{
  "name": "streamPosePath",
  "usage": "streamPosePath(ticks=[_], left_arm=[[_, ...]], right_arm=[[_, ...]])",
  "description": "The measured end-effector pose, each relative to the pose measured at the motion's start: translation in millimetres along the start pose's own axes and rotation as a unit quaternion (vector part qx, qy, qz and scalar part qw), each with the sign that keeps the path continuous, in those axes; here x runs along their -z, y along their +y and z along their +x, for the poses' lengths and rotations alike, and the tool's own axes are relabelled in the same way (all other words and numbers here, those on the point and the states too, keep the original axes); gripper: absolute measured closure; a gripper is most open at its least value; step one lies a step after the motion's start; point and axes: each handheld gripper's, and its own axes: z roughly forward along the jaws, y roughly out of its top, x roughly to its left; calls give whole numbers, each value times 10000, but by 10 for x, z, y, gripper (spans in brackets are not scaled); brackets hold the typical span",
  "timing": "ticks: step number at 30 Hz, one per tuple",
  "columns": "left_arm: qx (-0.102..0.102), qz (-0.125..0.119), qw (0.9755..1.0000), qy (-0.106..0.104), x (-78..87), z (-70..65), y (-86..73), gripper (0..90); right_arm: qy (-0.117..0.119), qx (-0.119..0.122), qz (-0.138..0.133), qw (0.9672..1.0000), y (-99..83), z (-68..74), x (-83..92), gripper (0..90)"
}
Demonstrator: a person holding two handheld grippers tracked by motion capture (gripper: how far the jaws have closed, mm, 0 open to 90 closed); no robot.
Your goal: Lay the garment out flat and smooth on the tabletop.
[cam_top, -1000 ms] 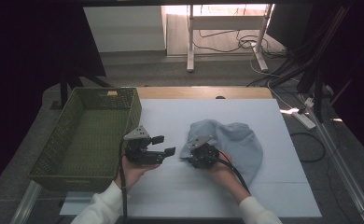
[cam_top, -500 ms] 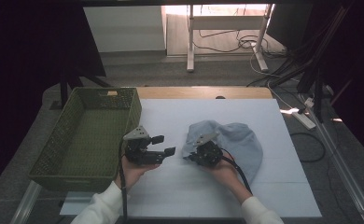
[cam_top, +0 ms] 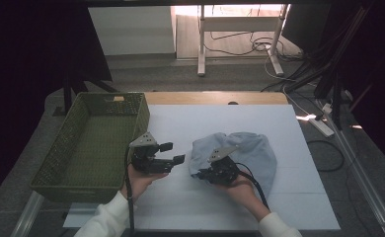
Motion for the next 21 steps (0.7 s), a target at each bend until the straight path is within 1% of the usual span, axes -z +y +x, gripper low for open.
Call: streamPosePath(ticks=[4, 7, 9, 13, 14, 16, 18, 20, 21], left_arm=[[-10, 6, 10000, -4, -3, -5, 6, 275], [-26, 10, 10000, -18, -12, -12, 11, 275], [-21, 4, 10000, -22, -13, -14, 12, 275], [-25, -12, 10000, -10, 0, -8, 16, 275], [-22, -17, 10000, -8, 5, -7, 16, 275], [-17, -23, 10000, 1, 13, -1, 16, 275], [-6, -34, 10000, 2, 16, 5, 14, 275], [-6, -35, 10000, 8, 16, 4, 13, 276], [-7, -32, 10000, 8, 15, 1, 13, 276]], right_arm=[[148, 11, -70, 9999, -32, 88, 53, 847], [152, 99, -68, 9998, -27, 167, 46, 847], [195, 142, -47, 9997, -27, 206, 29, 847], [404, 79, -84, 9991, -27, 256, 15, 847], [473, 46, -119, 9988, -22, 276, 20, 847], [610, 64, -156, 9980, -14, 336, 21, 848], [719, 187, -106, 9972, -13, 436, -1, 847], [746, 300, -12, 9968, -19, 505, -27, 847], [777, 319, 36, 9965, -29, 534, -47, 847]])
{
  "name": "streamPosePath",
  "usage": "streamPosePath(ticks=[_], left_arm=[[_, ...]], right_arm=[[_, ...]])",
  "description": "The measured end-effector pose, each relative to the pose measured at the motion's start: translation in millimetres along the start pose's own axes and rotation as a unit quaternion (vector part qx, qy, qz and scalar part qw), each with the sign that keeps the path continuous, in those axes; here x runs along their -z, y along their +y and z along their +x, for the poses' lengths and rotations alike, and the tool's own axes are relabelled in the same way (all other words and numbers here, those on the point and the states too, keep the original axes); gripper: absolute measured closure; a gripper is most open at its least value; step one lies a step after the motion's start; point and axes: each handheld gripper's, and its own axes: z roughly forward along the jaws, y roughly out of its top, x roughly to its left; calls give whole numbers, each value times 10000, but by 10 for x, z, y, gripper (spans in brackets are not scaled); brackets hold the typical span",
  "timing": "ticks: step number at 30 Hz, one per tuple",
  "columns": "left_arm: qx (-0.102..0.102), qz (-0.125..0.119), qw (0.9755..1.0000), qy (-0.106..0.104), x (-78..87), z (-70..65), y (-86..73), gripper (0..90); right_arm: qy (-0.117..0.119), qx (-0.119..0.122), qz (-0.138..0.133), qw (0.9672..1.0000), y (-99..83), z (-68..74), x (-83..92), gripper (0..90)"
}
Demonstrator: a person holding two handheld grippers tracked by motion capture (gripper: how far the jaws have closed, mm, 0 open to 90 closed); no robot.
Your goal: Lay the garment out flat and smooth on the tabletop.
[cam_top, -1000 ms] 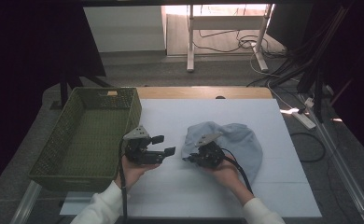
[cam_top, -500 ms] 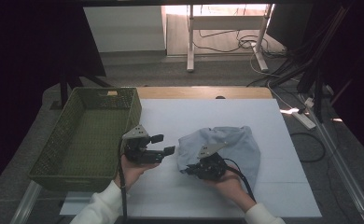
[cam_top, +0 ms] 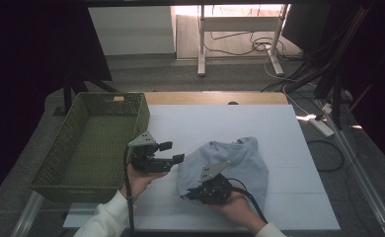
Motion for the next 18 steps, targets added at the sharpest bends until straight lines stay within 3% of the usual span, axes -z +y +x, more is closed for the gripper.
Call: streamPosePath(ticks=[5, 9, 14, 16, 18], left_arm=[[-20, 25, 10000, -8, -12, -11, 0, 275], [-5, 28, 10000, -4, -16, -7, -4, 276], [-13, 38, 10000, -4, -20, -7, -6, 275], [-6, 39, 10000, -5, -21, -2, -8, 275], [-1, 49, 10000, -5, -25, 0, -12, 276]], right_arm=[[247, -8, 61, 9997, -27, 68, -59, 847], [340, 245, 168, 9990, -24, 157, -104, 847], [584, 164, 122, 9981, -38, 201, -141, 847], [609, 304, 191, 9975, -29, 263, -164, 847], [478, 552, 359, 9967, -29, 313, -211, 846]])
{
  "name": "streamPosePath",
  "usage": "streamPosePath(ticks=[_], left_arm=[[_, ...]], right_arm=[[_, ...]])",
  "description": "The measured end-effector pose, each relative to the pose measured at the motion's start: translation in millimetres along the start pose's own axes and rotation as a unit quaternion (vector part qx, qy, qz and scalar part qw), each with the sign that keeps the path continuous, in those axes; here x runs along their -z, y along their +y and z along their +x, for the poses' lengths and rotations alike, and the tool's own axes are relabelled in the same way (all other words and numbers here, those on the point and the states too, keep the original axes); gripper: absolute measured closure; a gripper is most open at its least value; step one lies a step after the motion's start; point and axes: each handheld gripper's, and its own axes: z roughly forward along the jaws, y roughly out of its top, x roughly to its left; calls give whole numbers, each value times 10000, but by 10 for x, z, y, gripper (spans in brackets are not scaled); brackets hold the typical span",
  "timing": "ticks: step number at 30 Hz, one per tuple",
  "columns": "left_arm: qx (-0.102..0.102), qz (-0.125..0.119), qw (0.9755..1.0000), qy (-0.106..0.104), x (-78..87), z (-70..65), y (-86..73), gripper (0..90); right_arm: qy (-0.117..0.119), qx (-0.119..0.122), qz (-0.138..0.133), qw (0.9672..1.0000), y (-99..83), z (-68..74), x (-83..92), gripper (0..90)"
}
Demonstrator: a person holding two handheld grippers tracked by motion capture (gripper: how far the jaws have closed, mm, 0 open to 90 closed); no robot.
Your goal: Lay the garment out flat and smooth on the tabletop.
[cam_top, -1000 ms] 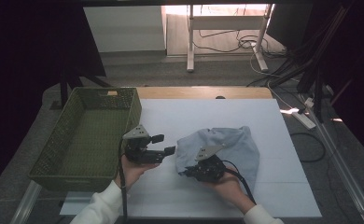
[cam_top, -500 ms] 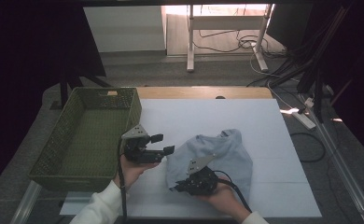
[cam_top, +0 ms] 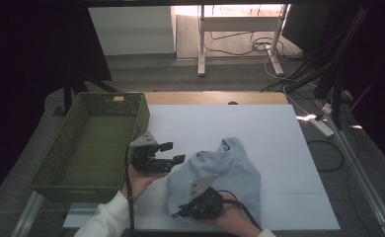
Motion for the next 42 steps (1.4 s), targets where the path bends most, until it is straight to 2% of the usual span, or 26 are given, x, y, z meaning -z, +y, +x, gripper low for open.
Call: streamPosePath(ticks=[2, 5, 14, 16, 18, 21, 22, 24, 27, 30, 32, 34, 37, 42], left_arm=[[-4, 8, 10000, 4, -4, -1, -2, 276], [-7, 14, 10000, 4, -6, -4, -4, 275], [-1, 21, 10000, 11, -6, -1, -8, 275], [2, 14, 10000, 12, -6, 0, -9, 275], [-6, 12, 10000, 18, -3, 0, -7, 275], [-10, 6, 10000, 18, 6, 5, -5, 275], [-3, 1, 10000, 28, 10, 8, -5, 275], [5, -14, 10000, 33, 16, 11, -4, 275], [13, -26, 10000, 38, 22, 17, -3, 275], [17, -14, 10000, 42, 21, 23, -4, 275], [19, -7, 10000, 37, 15, 23, -6, 275], [19, -2, 10000, 38, 10, 20, -7, 275], [15, 7, 10000, 39, 5, 17, -10, 275], [19, 11, 10000, 51, 11, 22, -14, 275]], right_arm=[[26, -44, 54, 10000, -14, -18, -24, 845], [46, -122, -7, 9999, -36, -56, -19, 845], [10, -164, -14, 9999, -57, -95, -40, 830], [-8, -164, -24, 9999, -59, -95, -36, 769], [-29, -152, -59, 9999, -54, -98, -16, 661], [-228, -177, -189, 9994, -40, -118, 75, 548], [-335, -236, -255, 9988, -37, -127, 119, 535], [-559, -388, -377, 9970, -32, -175, 227, 527], [-844, -482, -515, 9939, -44, -250, 367, 509], [-1337, -610, -638, 9871, -81, -355, 529, 495], [-1508, -724, -740, 9831, -105, -418, 619, 489], [-1757, -874, -858, 9768, -129, -510, 734, 489], [-1966, -1042, -923, 9705, -153, -629, 857, 488], [-2151, -1242, -958, 9639, -201, -787, 1001, 481]])
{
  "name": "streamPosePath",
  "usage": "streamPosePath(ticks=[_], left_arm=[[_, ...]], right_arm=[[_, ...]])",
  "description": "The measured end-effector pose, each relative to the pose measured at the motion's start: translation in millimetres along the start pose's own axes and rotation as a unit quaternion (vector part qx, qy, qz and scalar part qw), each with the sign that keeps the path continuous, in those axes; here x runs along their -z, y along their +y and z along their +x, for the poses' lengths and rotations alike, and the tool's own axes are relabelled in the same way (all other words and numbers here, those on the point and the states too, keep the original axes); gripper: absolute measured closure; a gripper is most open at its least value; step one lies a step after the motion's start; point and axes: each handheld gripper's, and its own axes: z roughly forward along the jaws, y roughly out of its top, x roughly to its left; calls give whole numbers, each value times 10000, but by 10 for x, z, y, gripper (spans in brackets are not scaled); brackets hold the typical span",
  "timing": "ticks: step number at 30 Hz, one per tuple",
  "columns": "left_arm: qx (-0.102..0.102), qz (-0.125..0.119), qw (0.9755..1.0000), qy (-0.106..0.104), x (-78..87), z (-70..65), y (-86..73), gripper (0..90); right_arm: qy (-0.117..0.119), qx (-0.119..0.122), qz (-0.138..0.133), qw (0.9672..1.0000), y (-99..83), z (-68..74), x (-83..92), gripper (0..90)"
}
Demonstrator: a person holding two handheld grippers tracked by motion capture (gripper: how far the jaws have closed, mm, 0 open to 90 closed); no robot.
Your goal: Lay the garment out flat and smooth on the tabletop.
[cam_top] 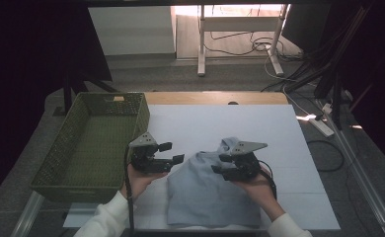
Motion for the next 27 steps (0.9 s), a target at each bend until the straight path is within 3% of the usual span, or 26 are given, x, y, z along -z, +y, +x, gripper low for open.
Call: streamPosePath(ticks=[7, 16, 23, 27], left_arm=[[12, 3, 10000, 0, -6, 4, -2, 275], [5, 11, 10000, 7, -11, 2, -1, 275], [-18, -19, 10000, 27, 19, -13, -1, 275], [-27, -24, 10000, 24, 26, -14, 0, 275]], right_arm=[[-197, -142, -84, 9997, 52, -171, 7, 473], [-314, -90, -19, 9995, 267, -297, -194, 473], [-206, -44, 133, 9997, 328, -273, -370, 473], [-410, 75, 252, 9988, 324, -264, -378, 473]])
